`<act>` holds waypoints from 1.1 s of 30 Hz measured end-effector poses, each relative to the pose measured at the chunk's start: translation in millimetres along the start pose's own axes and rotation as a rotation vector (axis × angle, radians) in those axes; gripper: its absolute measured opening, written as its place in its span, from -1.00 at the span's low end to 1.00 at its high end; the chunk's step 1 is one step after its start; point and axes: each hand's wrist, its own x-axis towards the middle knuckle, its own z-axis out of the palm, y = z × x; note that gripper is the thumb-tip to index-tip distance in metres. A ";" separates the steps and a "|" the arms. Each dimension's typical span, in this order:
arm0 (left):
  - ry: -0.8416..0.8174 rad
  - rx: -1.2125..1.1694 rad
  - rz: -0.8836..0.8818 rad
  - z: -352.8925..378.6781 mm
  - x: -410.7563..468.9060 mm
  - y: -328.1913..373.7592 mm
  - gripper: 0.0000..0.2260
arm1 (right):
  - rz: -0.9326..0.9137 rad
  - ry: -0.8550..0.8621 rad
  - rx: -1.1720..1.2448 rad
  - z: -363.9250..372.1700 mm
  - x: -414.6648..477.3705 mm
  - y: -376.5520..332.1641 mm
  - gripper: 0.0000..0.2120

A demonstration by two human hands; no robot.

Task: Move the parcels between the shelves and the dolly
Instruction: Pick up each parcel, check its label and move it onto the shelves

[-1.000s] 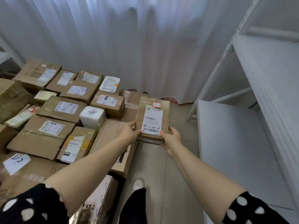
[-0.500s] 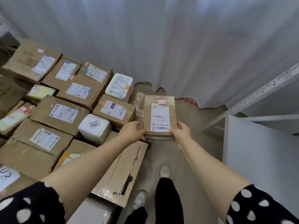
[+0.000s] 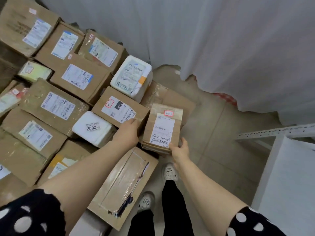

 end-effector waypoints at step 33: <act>-0.033 0.304 0.144 -4.7 -73.5 16.0 -0.57 | -0.112 -0.025 -0.453 -25.5 -115.1 14.2 -0.34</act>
